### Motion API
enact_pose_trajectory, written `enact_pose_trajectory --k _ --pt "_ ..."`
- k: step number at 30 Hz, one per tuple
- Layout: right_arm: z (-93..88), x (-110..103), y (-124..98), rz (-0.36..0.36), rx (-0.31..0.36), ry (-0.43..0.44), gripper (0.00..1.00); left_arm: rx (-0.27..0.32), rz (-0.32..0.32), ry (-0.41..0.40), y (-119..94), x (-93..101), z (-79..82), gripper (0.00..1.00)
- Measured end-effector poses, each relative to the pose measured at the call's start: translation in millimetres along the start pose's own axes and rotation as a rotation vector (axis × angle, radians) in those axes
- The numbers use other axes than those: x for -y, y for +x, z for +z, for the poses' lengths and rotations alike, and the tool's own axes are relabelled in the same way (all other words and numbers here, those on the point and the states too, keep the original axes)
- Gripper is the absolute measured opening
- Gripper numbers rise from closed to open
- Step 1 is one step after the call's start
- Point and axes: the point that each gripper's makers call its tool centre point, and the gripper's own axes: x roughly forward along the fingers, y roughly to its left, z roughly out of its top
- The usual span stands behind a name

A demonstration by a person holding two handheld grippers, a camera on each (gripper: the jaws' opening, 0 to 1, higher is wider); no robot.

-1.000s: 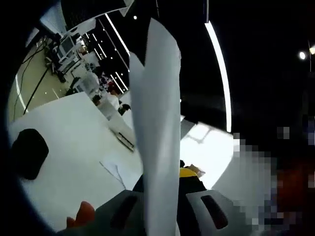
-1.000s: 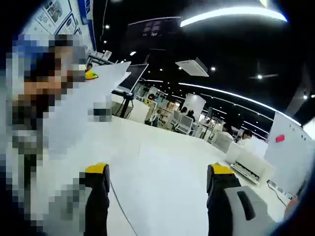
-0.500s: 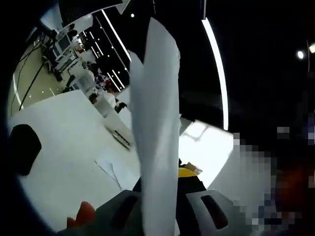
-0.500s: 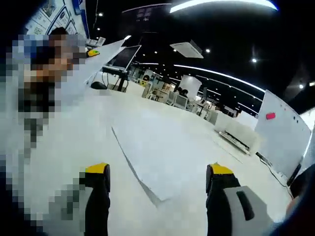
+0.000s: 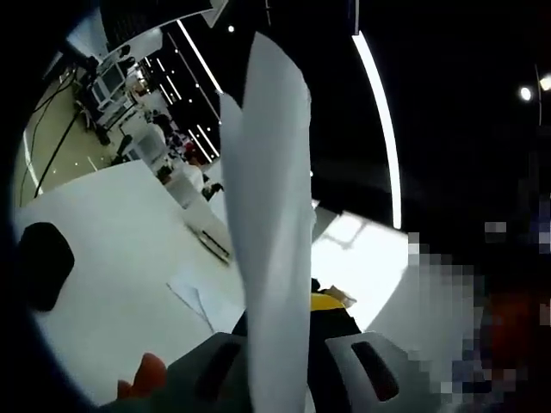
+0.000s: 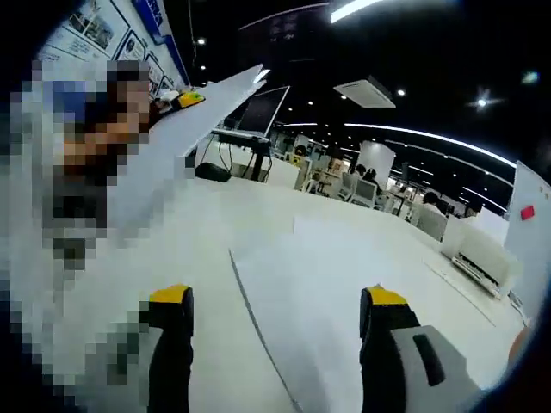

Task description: Organize the stack of printing papers by aligning and flattening the scattered papers on the table

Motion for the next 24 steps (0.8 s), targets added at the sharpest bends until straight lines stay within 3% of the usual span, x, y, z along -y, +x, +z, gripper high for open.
enact_pose_trajectory --k 1,7,10,11,16,18,24 --pt "1.4 2.0 6.7 0.002 0.006 0.002 0.74 0.001 0.002 -0.004 -0.9 -0.7 0.0 0.06" --pt "-11.4 18.9 24.8 0.001 0.003 0.203 0.66 0.006 -0.002 -0.007 -5.4 -3.3 6.3 0.06" --pt "-13.0 25.3 24.1 -0.006 0.007 0.241 0.51 0.01 -0.006 -0.009 -5.5 -2.9 7.0 0.06" --pt "-13.2 25.1 22.8 -0.008 0.006 0.243 0.41 0.009 -0.007 -0.012 -5.5 -3.1 7.0 0.06" --pt "-12.9 29.8 22.2 -0.007 0.012 0.264 0.26 0.007 -0.015 -0.015 -3.8 -1.7 5.7 0.06" --pt "-13.7 30.7 21.5 -0.012 0.01 0.267 0.15 0.007 -0.017 -0.017 -2.7 0.0 3.7 0.06" --pt "-15.8 32.9 21.9 -0.009 0.004 0.287 0.0 0.006 -0.018 -0.017 -3.3 2.0 3.8 0.06"
